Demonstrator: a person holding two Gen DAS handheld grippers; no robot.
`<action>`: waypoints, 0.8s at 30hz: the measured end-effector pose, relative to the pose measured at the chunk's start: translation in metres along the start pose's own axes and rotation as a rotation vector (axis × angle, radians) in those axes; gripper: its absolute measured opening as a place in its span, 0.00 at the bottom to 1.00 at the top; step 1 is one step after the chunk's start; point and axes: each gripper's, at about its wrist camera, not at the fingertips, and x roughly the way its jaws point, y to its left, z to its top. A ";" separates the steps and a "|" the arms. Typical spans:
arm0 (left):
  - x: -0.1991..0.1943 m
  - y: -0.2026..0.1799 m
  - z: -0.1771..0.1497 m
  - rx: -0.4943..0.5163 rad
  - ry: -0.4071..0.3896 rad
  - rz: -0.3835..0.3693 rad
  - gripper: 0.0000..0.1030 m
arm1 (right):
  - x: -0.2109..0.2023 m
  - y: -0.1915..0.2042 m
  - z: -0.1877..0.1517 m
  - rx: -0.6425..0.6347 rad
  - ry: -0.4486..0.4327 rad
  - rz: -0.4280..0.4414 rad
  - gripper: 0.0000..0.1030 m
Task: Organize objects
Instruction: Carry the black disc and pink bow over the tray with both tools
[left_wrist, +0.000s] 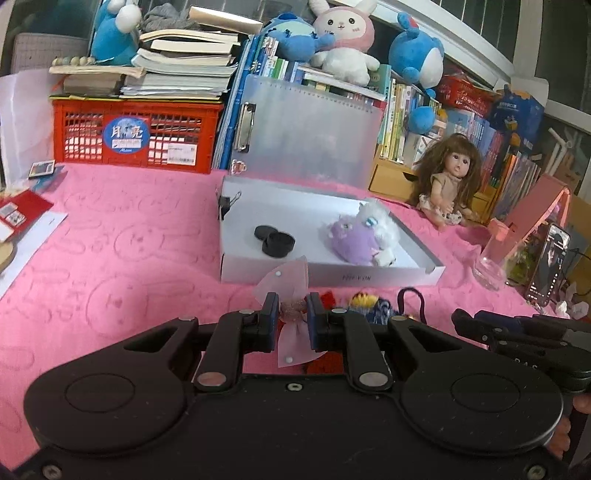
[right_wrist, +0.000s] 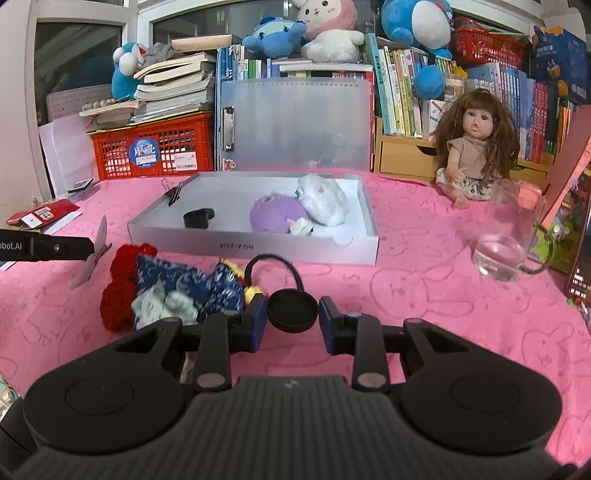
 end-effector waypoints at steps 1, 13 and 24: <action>0.003 0.000 0.005 0.000 0.003 -0.001 0.15 | 0.001 0.000 0.003 0.000 0.000 -0.001 0.35; 0.034 -0.003 0.036 0.008 0.047 0.020 0.15 | 0.017 -0.012 0.035 0.021 0.002 -0.006 0.35; 0.060 -0.007 0.056 0.027 0.054 0.040 0.15 | 0.035 -0.022 0.058 0.043 0.005 -0.006 0.35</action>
